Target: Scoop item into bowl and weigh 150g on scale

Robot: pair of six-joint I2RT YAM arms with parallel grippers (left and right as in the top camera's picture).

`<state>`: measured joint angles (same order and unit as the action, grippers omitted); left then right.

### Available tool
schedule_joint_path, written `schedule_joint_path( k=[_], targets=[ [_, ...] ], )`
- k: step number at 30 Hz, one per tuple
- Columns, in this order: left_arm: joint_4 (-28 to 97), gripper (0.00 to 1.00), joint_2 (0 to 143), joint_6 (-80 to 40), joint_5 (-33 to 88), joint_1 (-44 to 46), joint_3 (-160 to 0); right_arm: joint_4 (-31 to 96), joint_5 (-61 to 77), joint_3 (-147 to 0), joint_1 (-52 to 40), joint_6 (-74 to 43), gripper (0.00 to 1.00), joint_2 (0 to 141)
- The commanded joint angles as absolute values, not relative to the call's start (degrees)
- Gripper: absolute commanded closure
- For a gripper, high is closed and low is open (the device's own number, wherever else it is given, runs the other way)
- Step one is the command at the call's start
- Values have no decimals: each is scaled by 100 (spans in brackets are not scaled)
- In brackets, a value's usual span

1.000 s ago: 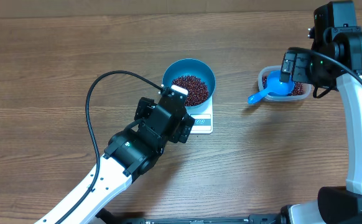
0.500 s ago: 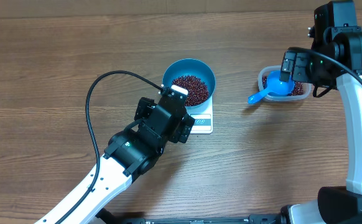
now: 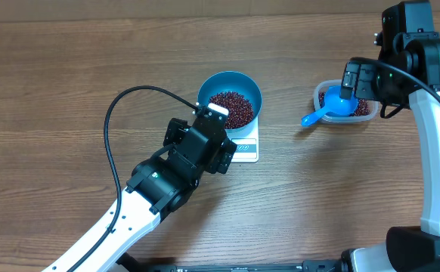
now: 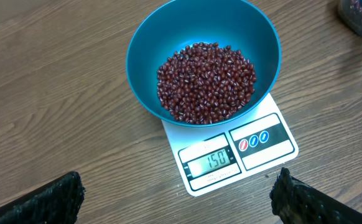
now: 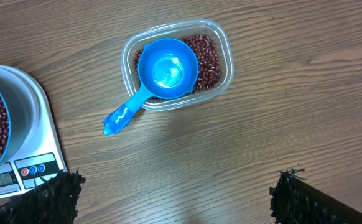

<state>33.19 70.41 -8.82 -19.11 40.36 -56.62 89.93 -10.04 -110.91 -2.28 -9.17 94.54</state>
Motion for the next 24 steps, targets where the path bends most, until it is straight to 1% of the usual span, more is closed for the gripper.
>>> schedule_joint_path(
  k=[1,20,24],
  targets=[
    [3301,0,7039,-884,-1946,4014,-5791,8965,-1020,-11218,-239,-849,0,9338],
    [3299,0,7039,-921,-1942,4014,-5791,8962,-1020,-11218,-239,-849,0,9338],
    [3315,1,7039,-1037,-1640,4014,-5791,8965,-1020,-11218,-239,-849,0,9338]
  ],
)
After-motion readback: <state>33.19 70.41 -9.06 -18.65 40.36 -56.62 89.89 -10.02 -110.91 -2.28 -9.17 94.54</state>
